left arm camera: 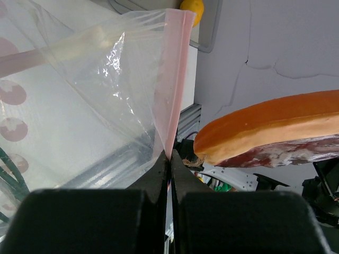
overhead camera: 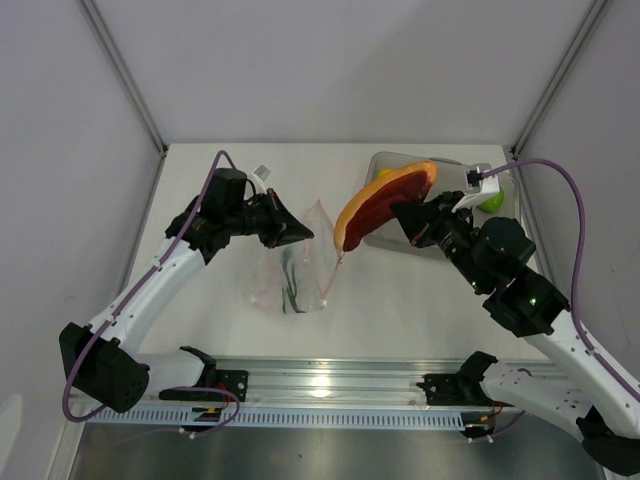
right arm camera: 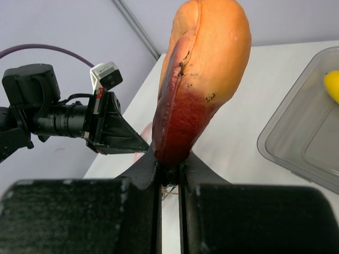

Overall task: Place the food in the zip-top bag and seal the zipper
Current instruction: Place the fake food in the zipper food storage bag.

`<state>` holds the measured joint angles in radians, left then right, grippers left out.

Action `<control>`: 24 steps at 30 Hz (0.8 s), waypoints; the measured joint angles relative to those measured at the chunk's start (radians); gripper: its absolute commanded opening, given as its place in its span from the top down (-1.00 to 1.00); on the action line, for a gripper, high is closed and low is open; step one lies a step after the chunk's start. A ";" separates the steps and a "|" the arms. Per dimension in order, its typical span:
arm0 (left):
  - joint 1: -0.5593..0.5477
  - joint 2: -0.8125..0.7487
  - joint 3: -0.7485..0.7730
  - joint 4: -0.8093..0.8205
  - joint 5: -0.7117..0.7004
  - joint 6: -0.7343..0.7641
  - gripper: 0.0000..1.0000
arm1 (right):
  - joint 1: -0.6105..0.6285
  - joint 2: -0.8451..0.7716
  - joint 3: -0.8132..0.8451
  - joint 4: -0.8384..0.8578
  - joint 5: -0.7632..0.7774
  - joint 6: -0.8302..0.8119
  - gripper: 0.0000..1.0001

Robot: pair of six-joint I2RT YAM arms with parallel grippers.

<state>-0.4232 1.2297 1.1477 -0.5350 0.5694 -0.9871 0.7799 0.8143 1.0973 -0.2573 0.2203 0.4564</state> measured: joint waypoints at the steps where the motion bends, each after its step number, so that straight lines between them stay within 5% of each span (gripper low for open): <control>1: 0.000 0.000 0.000 0.000 0.000 0.000 0.99 | 0.002 0.000 0.003 0.000 0.010 0.003 1.00; 24: -0.010 0.001 0.003 0.001 0.002 -0.019 0.99 | 0.153 0.145 -0.034 0.001 0.195 0.144 1.00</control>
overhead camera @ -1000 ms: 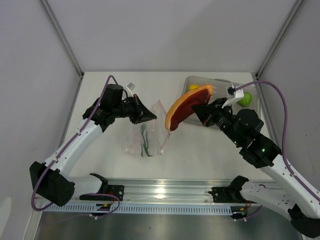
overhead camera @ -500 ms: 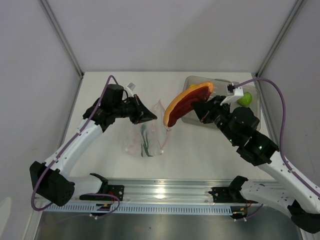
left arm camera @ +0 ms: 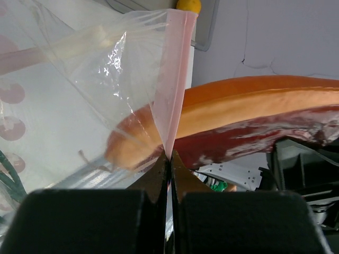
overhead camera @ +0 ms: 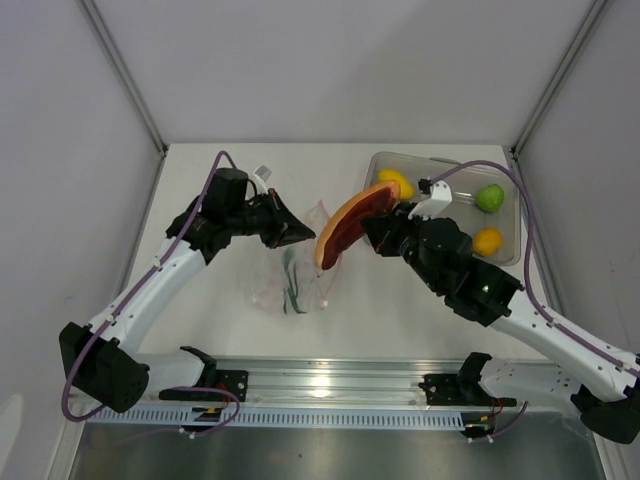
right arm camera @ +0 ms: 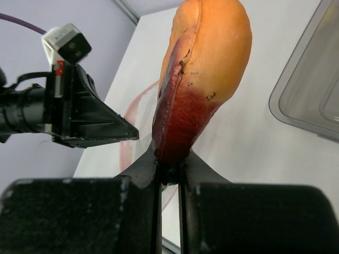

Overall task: Place the food in the zip-top bag and seal the zipper
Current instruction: Place the fake food in the zipper food storage bag.

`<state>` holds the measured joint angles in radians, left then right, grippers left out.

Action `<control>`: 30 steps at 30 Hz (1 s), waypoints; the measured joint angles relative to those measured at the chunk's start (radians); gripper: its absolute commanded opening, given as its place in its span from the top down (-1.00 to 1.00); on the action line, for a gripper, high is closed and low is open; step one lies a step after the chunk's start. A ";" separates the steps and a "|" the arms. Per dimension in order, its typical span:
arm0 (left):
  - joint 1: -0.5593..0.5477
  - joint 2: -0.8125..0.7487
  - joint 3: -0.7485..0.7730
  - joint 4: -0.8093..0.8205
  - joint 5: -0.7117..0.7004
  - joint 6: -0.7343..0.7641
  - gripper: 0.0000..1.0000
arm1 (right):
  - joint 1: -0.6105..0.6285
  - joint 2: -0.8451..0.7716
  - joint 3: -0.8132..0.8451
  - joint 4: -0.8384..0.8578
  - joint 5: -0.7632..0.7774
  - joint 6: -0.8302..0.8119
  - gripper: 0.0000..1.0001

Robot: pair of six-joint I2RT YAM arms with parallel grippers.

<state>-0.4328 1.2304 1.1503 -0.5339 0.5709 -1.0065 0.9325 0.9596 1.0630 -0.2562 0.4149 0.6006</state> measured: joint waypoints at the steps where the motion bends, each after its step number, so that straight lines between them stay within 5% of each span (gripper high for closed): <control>1: -0.002 0.000 0.001 0.000 0.000 -0.003 0.99 | 0.008 0.010 -0.003 0.000 0.008 0.003 1.00; 5: -0.011 0.000 0.005 0.009 0.001 -0.016 0.99 | 0.040 0.063 -0.004 0.008 0.029 0.010 0.97; 7: -0.016 0.000 0.008 0.012 0.003 -0.019 0.99 | 0.058 0.098 -0.004 0.010 0.037 0.010 0.78; 11: -0.024 0.007 0.026 0.019 0.008 -0.026 0.99 | 0.090 0.164 0.000 0.008 0.045 0.013 -0.07; 16: -0.026 0.014 0.042 0.019 0.008 -0.032 0.99 | 0.113 0.204 0.024 0.000 0.043 -0.005 -0.78; 22: -0.026 0.027 0.049 0.020 0.008 -0.032 0.99 | 0.114 0.204 0.060 -0.010 0.045 -0.035 -0.83; 30: -0.026 0.027 0.051 0.020 0.012 -0.032 0.99 | 0.029 0.145 0.058 -0.048 0.005 -0.055 -0.61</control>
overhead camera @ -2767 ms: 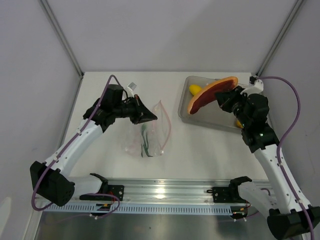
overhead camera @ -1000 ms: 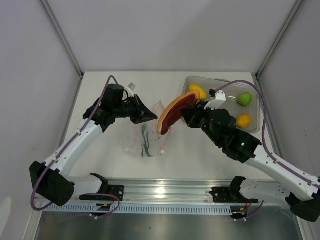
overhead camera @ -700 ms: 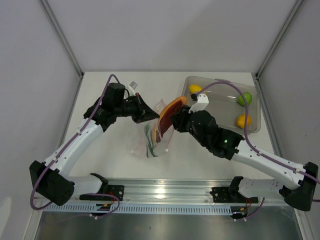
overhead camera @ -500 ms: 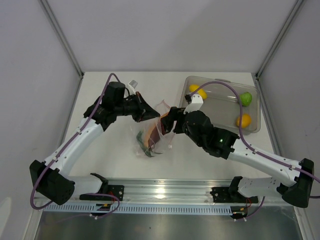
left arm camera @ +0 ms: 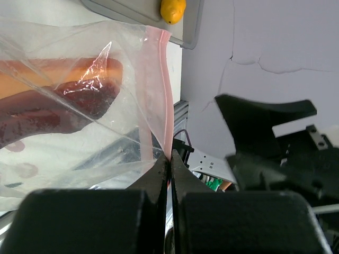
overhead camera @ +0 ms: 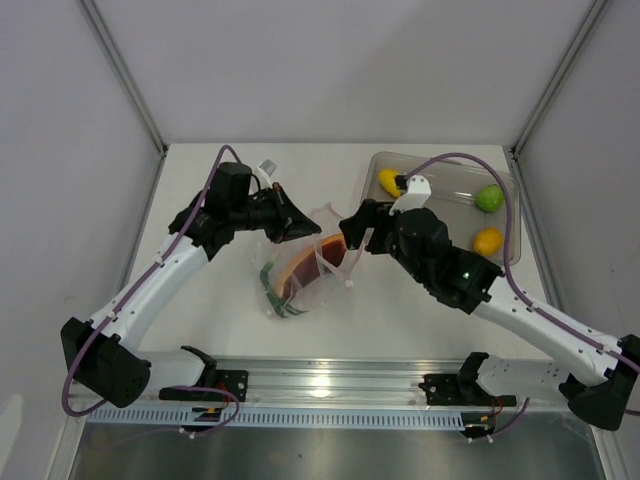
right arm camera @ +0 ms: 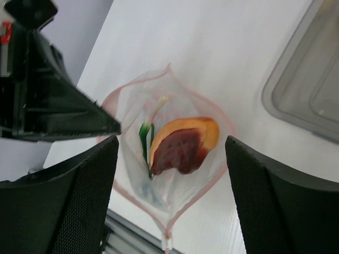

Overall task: Place the food in the zip-top bag and seal the zipper
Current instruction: Place the fake food in the zipper food storage bag, then pick up the fake fruit from the bin.

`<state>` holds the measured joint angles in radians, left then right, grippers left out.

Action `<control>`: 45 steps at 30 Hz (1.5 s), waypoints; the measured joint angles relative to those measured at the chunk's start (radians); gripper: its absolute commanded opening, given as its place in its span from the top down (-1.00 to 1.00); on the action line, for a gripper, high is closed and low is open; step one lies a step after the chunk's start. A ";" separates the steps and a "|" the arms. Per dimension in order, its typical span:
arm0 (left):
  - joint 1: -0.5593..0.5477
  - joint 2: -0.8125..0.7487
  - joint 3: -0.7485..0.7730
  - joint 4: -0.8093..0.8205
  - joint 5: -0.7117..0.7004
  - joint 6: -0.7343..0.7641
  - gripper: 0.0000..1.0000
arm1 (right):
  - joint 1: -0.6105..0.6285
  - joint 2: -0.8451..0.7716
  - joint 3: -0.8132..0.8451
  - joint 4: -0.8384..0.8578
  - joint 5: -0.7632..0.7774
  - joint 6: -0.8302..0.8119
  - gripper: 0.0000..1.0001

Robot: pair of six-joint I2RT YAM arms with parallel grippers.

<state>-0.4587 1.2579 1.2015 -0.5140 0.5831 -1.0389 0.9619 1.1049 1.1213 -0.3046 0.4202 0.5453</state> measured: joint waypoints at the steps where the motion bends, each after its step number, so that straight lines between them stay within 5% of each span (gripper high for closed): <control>1: 0.000 0.000 0.000 0.000 0.001 0.000 0.99 | -0.026 -0.013 -0.004 -0.003 -0.016 0.001 -0.56; 9: 0.000 -0.002 0.000 0.000 0.007 0.000 0.99 | -0.241 -0.023 -0.080 -0.042 -0.226 0.016 -0.45; 28: 0.000 -0.046 -0.033 0.008 0.026 0.000 0.99 | -0.601 0.131 -0.071 -0.079 -0.520 0.013 -0.74; 37: 0.000 -0.044 -0.049 0.020 0.043 0.001 0.99 | -0.790 0.384 0.066 -0.062 -0.540 -0.072 -0.85; 45: -0.001 0.008 -0.048 0.038 0.084 0.012 0.99 | -0.810 0.676 0.206 -0.053 -0.518 -0.225 -0.92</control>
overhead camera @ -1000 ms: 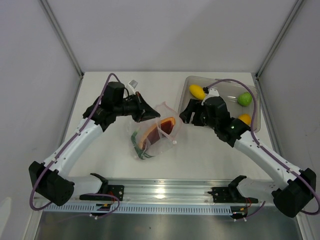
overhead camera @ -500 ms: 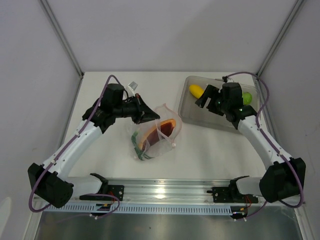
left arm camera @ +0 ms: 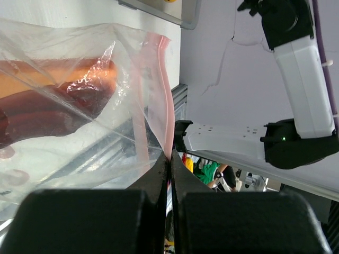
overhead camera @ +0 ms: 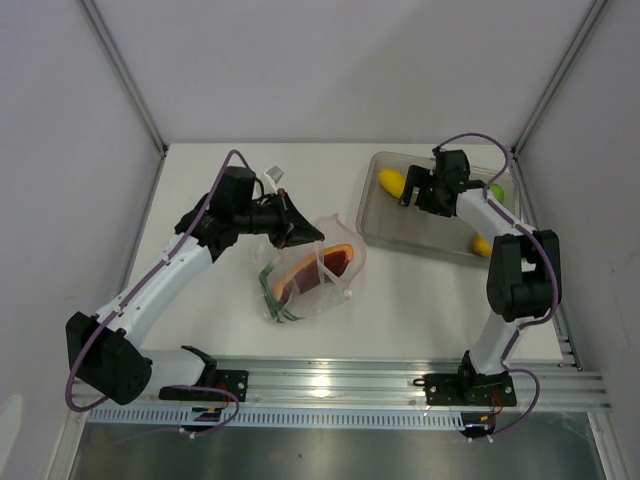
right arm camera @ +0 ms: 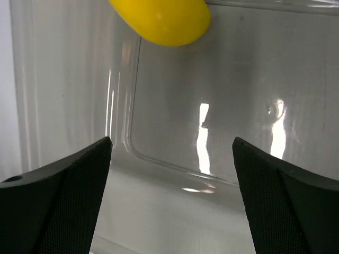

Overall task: Place the food in the zip-top bag and seal the zipper
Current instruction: Pick up the fake fruit from the bin.

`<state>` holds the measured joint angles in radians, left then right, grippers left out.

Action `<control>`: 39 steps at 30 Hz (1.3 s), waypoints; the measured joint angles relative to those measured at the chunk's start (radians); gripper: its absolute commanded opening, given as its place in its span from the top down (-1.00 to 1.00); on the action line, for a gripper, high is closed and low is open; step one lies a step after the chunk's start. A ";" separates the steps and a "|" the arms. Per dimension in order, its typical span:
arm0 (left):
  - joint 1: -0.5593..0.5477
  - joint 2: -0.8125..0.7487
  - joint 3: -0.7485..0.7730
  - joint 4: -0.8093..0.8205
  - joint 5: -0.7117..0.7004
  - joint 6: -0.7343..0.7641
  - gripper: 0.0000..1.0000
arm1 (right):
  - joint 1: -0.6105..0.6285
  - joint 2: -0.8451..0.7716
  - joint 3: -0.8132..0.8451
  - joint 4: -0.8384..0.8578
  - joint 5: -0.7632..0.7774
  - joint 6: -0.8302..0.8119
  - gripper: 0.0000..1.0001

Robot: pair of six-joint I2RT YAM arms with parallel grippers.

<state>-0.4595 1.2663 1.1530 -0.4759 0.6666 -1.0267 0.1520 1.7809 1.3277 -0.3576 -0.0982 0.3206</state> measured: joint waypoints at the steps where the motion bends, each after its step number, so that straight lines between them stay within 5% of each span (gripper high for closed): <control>1: 0.000 0.008 0.000 0.002 0.001 0.004 0.99 | 0.004 0.025 0.019 0.004 0.005 -0.023 -0.92; 15: 0.000 0.111 0.003 0.048 0.073 0.034 0.99 | 0.122 0.314 0.309 0.024 0.218 -0.467 -0.95; 31: 0.000 0.166 0.009 0.066 0.117 0.044 0.99 | 0.124 0.470 0.419 0.106 0.277 -0.654 -0.88; 37: 0.000 0.182 0.009 0.074 0.129 0.044 0.99 | 0.132 0.521 0.464 0.109 0.261 -0.667 -0.59; 39: 0.000 0.185 0.009 0.078 0.132 0.043 0.99 | 0.133 0.526 0.470 0.110 0.252 -0.670 -0.34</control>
<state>-0.4599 1.4509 1.1618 -0.3981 0.7986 -0.9836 0.2852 2.3066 1.7977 -0.2478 0.1535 -0.3496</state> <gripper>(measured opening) 0.005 0.750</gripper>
